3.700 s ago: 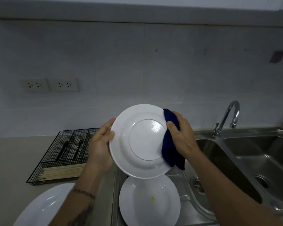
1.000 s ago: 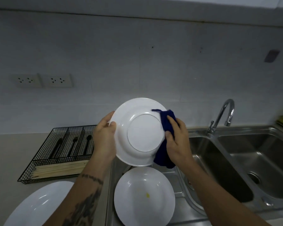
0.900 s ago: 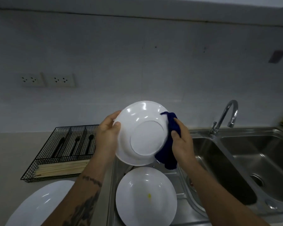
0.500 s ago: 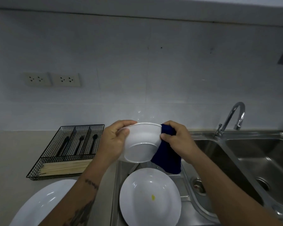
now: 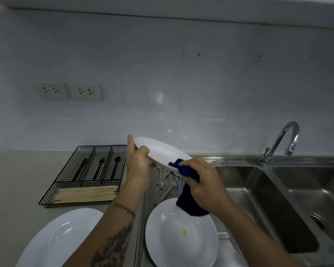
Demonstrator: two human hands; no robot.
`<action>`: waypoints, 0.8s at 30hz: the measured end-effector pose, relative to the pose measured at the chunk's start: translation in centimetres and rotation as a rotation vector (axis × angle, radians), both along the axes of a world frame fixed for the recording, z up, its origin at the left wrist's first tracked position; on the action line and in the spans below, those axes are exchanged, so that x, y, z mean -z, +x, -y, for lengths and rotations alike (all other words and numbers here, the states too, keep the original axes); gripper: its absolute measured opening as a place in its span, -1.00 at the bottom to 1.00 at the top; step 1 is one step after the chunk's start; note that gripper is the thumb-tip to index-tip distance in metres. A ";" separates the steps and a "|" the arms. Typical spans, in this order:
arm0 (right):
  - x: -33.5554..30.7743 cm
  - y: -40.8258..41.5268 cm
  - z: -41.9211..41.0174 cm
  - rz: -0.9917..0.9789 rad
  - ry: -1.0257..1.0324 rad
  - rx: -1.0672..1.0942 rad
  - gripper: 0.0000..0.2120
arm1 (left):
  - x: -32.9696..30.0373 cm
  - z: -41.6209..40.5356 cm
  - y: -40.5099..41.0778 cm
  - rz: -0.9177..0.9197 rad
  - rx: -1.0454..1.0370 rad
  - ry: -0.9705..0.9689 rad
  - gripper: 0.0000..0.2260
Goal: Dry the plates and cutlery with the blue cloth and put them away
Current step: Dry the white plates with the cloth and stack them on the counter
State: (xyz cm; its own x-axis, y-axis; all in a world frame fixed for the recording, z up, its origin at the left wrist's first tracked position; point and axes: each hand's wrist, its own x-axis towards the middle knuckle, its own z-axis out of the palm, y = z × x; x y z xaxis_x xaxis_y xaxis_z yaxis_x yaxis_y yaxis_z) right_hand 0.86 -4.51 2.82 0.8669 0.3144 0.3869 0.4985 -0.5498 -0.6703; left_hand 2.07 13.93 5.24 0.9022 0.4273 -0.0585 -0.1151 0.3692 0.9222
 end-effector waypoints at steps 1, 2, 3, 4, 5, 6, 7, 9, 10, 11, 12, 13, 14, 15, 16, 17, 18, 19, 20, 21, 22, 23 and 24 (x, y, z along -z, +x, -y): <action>-0.1 -0.1 0.5 -0.099 -0.051 -0.077 -0.61 | 0.1 -0.3 -0.1 -0.017 -0.027 0.047 -0.33; -0.3 -0.2 1.0 -0.211 -0.092 -0.131 -0.60 | 0.4 -0.5 -0.3 -0.030 -0.046 0.105 -0.35; -0.7 -0.2 1.5 -0.308 -0.109 -0.153 -0.61 | 0.7 -0.8 -0.4 -0.044 -0.059 0.154 -0.38; -1.0 -0.1 1.9 -0.366 -0.107 -0.139 -0.62 | 1.1 -1.0 -0.6 -0.056 -0.063 0.181 -0.41; -1.4 0.0 2.1 -0.380 -0.099 -0.096 -0.64 | 1.6 -1.1 -0.8 -0.070 -0.052 0.189 -0.43; -1.8 0.2 2.2 -0.358 -0.104 -0.031 -0.66 | 2.0 -1.1 -1.0 -0.082 -0.030 0.191 -0.44; -2.1 0.3 2.0 -0.322 -0.117 0.040 -0.67 | 2.5 -0.9 -1.1 -0.090 -0.009 0.192 -0.45; -2.4 0.6 1.0 -0.241 -0.130 0.155 -0.62 | 2.8 -0.3 -1.4 -0.090 0.015 0.211 -0.47; -2.4 0.6 0.3 -0.200 -0.133 0.198 -0.60 | 2.8 0.1 -1.6 -0.084 0.016 0.228 -0.48; -2.3 0.7 -0.5 -0.158 -0.135 0.233 -0.61 | 2.8 0.3 -1.7 -0.071 0.018 0.245 -0.49; -2.3 0.7 -1.3 -0.121 -0.127 0.257 -0.64 | 2.8 0.5 -1.7 -0.056 0.026 0.267 -0.50; -2.5 0.7 -2.1 -0.092 -0.105 0.265 -0.68 | 2.8 0.6 -1.7 -0.045 0.042 0.296 -0.52; -2.6 0.7 -2.8 -0.070 -0.077 0.251 -0.71 | 2.8 0.7 -1.6 -0.034 0.067 0.332 -0.53; -2.6 0.6 -3.5 -0.046 -0.058 0.219 -0.74 | 2.7 0.9 -1.7 -0.020 0.088 0.361 -0.54; -2.4 0.4 -4.1 -0.022 -0.062 0.170 -0.75 | 2.7 0.9 -1.8 -0.006 0.094 0.365 -0.55; -2.2 0.2 -4.6 0.001 -0.088 0.109 -0.74 | 2.7 0.9 -1.8 0.001 0.076 0.338 -0.55; -1.7 -0.1 -5.0 0.025 -0.141 0.051 -0.69 | 2.6 0.6 -1.8 0.001 0.041 0.282 -0.55; -1.0 -0.4 -5.2 0.047 -0.225 0.007 -0.61 | 2.5 0.1 -1.9 -0.009 -0.002 0.218 -0.56; -0.4 -0.6 -5.1 0.064 -0.335 -0.013 -0.52 | 2.5 -0.5 -2.0 -0.018 -0.040 0.164 -0.57; 0.3 -0.6 -4.9 0.063 -0.452 -0.010 -0.45 | 2.5 -1.2 -2.3 -0.028 -0.067 0.141 -0.59; 0.8 -0.6 -4.5 0.046 -0.551 0.008 -0.39 | 2.5 -1.9 -2.6 -0.033 -0.084 0.145 -0.59; 1.3 -0.4 -4.2 0.023 -0.620 0.031 -0.37 | 2.6 -2.5 -2.9 -0.036 -0.097 0.158 -0.60; 1.7 -0.3 -4.0 0.012 -0.653 0.057 -0.36 | 2.6 -3.0 -3.3 -0.037 -0.112 0.166 -0.59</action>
